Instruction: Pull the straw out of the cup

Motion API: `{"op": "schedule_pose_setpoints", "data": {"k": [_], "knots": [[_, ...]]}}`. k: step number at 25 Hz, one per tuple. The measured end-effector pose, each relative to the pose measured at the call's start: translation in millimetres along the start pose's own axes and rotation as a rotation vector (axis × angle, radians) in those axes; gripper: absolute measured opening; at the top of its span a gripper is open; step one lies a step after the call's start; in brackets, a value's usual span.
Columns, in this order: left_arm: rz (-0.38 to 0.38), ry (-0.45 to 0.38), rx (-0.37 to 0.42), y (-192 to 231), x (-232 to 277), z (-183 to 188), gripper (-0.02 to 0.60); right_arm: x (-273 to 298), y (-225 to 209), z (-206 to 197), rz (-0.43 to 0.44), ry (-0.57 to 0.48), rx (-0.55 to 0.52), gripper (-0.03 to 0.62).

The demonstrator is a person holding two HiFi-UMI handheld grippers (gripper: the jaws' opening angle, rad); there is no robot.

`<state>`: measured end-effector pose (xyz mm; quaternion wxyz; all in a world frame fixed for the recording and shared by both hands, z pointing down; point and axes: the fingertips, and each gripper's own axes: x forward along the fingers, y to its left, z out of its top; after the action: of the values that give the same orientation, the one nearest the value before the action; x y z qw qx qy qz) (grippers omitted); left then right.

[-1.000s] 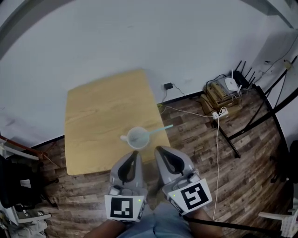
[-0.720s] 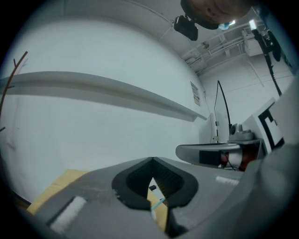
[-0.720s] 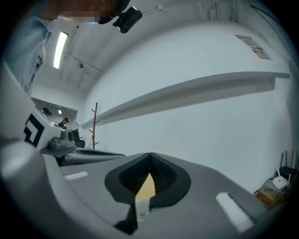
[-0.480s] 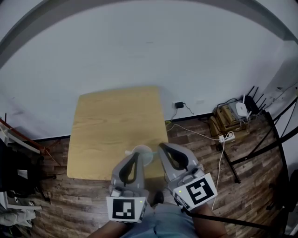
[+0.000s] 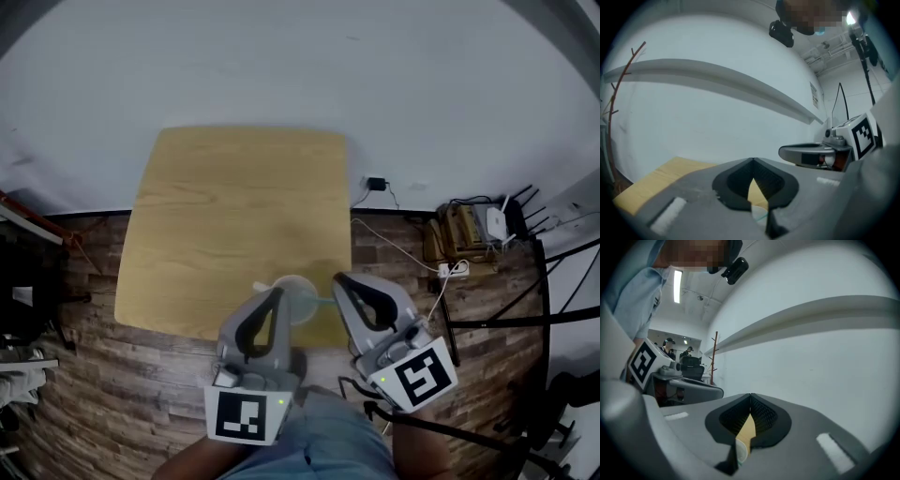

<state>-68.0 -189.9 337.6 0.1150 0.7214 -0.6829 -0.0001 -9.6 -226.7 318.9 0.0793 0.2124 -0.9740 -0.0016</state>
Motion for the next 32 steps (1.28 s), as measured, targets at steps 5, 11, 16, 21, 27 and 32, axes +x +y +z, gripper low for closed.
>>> {"op": "schedule_pose_setpoints", "data": {"k": [5,11,16,21,27,32], "knots": [[-0.012,0.064,-0.032,6.7,17.2,-18.3,0.008,9.5,-2.3,-25.3,0.068,0.056,-0.01,0.011],[-0.013,0.125,-0.066,9.3,31.8,-38.5,0.008,16.7,-3.4,-66.4,0.114,0.153,0.001,0.102],[-0.026,0.19,-0.093,9.3,41.4,-63.9,0.008,12.9,-0.5,-102.4,0.157,0.227,0.048,0.147],[-0.023,0.228,-0.117,12.6,48.1,-80.2,0.008,8.4,3.7,-129.6,0.194,0.292,0.061,0.152],[-0.021,0.255,-0.133,15.9,56.8,-93.2,0.008,7.1,11.3,-153.4,0.244,0.346,0.078,0.152],[-0.028,0.271,-0.142,14.1,59.2,-100.3,0.008,6.9,14.8,-164.1,0.258,0.353,0.113,0.143]]}}
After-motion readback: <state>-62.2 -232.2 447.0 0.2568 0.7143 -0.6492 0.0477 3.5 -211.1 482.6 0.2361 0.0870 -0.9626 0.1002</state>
